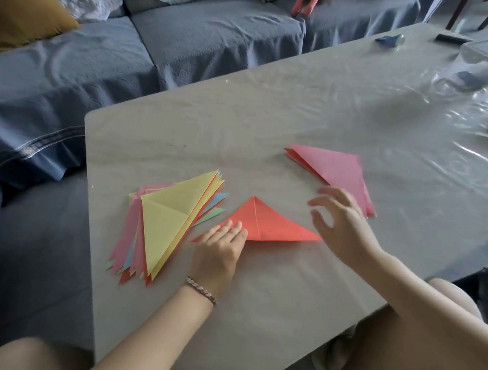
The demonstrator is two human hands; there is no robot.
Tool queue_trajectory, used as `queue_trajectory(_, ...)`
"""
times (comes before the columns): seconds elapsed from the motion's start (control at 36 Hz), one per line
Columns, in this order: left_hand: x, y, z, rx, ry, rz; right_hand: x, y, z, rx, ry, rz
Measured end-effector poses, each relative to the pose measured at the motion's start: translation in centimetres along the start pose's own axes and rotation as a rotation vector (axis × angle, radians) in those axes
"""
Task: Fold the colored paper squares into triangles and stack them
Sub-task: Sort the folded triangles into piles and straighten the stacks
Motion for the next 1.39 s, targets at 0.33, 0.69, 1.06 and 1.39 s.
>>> queue_trajectory(0.33,2.6,0.8,1.8,-0.037,-0.227,0.048,8.4,-4.4,4.9,-0.236,-0.408,0.235)
queue_trajectory(0.69,3.5,-0.5,4.9,-0.072,-0.397,0.047,7.1,-3.7,6.1,-0.148,-0.404,0.345)
queue_trajectory(1.06,2.9,-3.2,6.9,-0.247,-0.435,0.004,2.6,0.9,7.4,0.045,-0.339,0.348)
queue_trajectory(1.39,-1.2,-4.0,4.2,-0.172,-0.151,0.059,1.5,-1.8,3.2,0.192,-0.076,0.224)
Point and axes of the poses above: each hand's wrist, its own z-axis away from the middle knuckle, its own x-axis out of the palm, y = z × x, the point moved 4 cm from there along -z, towards the middle knuckle, and after that the axes turned 6 degrees about -z, right-handed, at the moved point
